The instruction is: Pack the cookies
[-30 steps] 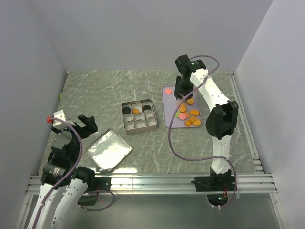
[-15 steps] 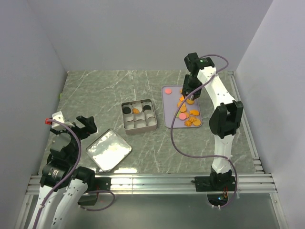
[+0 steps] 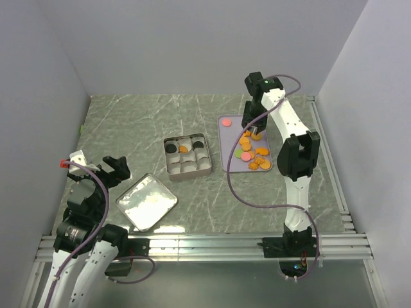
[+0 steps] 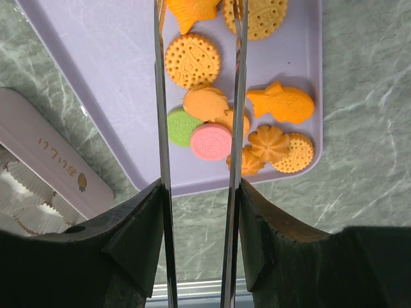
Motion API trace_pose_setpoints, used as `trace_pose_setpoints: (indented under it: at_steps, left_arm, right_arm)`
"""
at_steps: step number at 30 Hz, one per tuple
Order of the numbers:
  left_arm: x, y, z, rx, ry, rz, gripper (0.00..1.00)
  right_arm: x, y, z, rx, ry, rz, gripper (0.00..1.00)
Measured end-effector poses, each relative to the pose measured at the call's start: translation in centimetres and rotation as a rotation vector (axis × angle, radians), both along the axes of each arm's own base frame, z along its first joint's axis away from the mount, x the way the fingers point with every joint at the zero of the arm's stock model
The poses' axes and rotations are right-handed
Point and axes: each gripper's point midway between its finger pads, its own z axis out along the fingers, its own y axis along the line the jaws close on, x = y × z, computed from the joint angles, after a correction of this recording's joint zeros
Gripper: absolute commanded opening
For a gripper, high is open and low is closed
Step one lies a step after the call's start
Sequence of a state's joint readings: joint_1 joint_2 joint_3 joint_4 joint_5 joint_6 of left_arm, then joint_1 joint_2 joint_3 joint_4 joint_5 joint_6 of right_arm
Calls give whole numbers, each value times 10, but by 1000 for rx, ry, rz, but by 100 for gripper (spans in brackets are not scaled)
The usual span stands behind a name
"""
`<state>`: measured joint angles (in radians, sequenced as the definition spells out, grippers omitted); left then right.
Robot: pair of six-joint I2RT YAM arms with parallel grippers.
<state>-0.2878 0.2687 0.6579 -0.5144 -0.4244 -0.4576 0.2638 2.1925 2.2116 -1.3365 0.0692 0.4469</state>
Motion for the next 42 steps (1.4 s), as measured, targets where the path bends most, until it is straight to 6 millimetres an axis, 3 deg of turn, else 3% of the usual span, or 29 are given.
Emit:
trace_pose_setpoints:
  at_steps: [10, 22, 32, 38, 42]
  left_arm:
    - [0, 0, 0, 0, 1, 0, 99]
    - [0, 0, 0, 0, 2, 0, 99]
    - [0, 0, 0, 1, 2, 0, 99]
    - [0, 0, 0, 0, 2, 0, 99]
    - [0, 0, 0, 1, 2, -1, 99]
  right_arm:
    - [-3, 1, -16, 3, 28, 3, 53]
    - [-4, 9, -21, 44, 41, 11, 52]
    - [-11, 10, -30, 50, 74, 8, 36]
    - [-11, 12, -29, 61, 76, 8, 35]
    - [-8, 15, -18, 81, 55, 10, 35]
